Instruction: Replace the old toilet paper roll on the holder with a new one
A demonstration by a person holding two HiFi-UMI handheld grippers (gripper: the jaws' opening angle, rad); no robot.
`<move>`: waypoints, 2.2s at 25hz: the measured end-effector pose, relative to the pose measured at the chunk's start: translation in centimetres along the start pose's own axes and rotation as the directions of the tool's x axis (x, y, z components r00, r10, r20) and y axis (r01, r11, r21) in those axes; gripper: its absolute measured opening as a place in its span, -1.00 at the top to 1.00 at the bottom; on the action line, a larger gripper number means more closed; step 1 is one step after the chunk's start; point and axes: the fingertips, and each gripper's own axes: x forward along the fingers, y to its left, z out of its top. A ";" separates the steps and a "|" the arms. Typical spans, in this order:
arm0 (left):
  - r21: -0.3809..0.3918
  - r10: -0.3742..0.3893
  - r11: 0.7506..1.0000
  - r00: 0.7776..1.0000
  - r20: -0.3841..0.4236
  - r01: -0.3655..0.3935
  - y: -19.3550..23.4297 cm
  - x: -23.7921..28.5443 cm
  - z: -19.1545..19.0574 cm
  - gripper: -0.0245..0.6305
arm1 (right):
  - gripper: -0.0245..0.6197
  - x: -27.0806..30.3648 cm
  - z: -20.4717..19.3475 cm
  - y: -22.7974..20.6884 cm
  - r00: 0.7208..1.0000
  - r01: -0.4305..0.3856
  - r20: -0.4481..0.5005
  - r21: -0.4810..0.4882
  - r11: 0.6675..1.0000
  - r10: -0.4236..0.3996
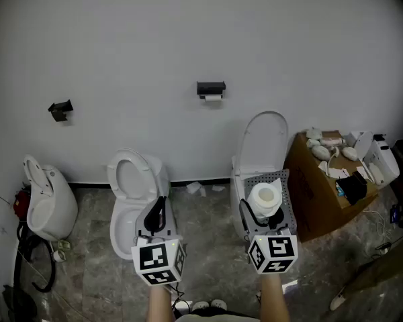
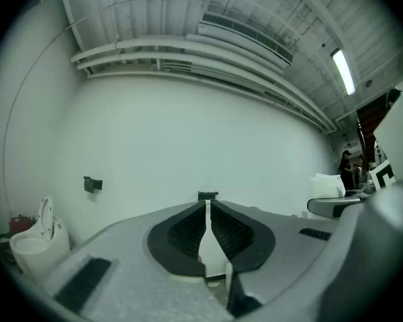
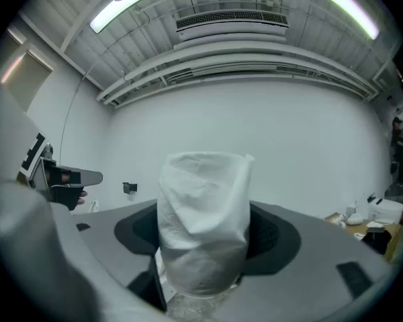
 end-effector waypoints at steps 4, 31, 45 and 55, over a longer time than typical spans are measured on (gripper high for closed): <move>-0.002 0.007 1.000 1.000 0.000 -0.007 0.2 -0.1 -0.1 0.85 | -0.04 -0.1 0.0 -0.1 1.000 0.002 0.002 0.001 1.000 -0.002; -0.035 -0.018 0.999 0.999 0.037 0.019 -3.8 1.9 0.0 -0.04 | -0.04 0.8 -1.2 -3.9 1.000 -0.012 -0.001 0.044 0.999 0.012; -0.031 0.009 0.999 1.000 0.013 -0.008 -2.1 8.6 -1.7 -0.04 | -0.04 7.3 -2.8 -6.0 1.000 -0.008 -0.027 0.056 0.998 0.010; -0.031 -0.031 0.999 0.999 0.023 0.032 1.5 21.3 -1.2 -0.04 | -0.04 19.5 -1.9 -7.4 1.000 0.025 -0.008 0.034 0.999 -0.024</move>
